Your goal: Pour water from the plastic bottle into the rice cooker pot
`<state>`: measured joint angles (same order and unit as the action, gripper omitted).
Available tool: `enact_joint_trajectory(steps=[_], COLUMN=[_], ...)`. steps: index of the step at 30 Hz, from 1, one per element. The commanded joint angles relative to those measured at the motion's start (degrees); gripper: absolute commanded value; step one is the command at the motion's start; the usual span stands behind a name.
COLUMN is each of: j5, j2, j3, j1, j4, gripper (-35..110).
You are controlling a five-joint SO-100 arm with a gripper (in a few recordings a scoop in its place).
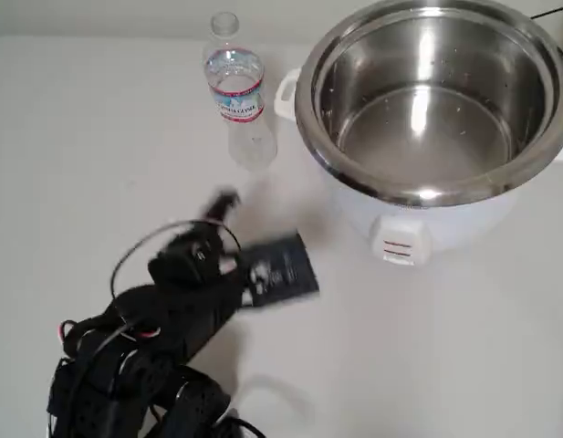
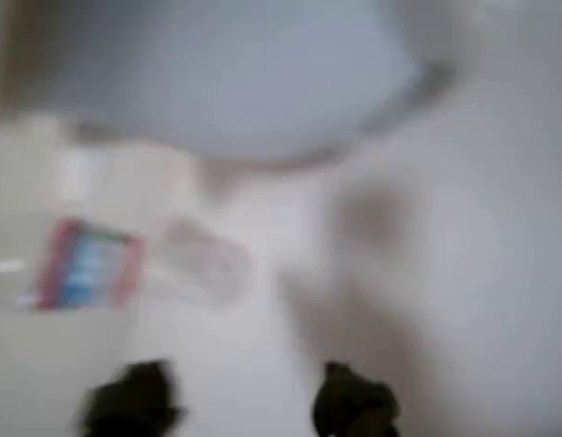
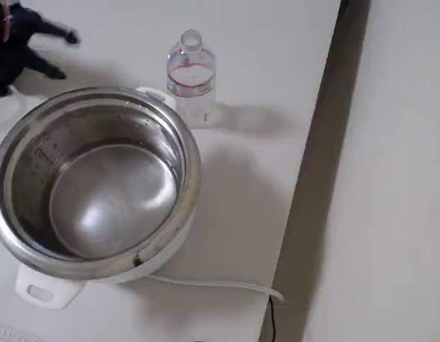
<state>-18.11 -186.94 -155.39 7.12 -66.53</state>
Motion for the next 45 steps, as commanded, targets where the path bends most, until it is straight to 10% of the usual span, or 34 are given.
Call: enact_joint_trajectory(steps=[1,45], j5=[10.11,10.37], j2=[-1.41,-1.41], j3=[4.04,-14.5], j1=[4.13,1.76], j4=[-9.4,-8.96], gripper=[9,3])
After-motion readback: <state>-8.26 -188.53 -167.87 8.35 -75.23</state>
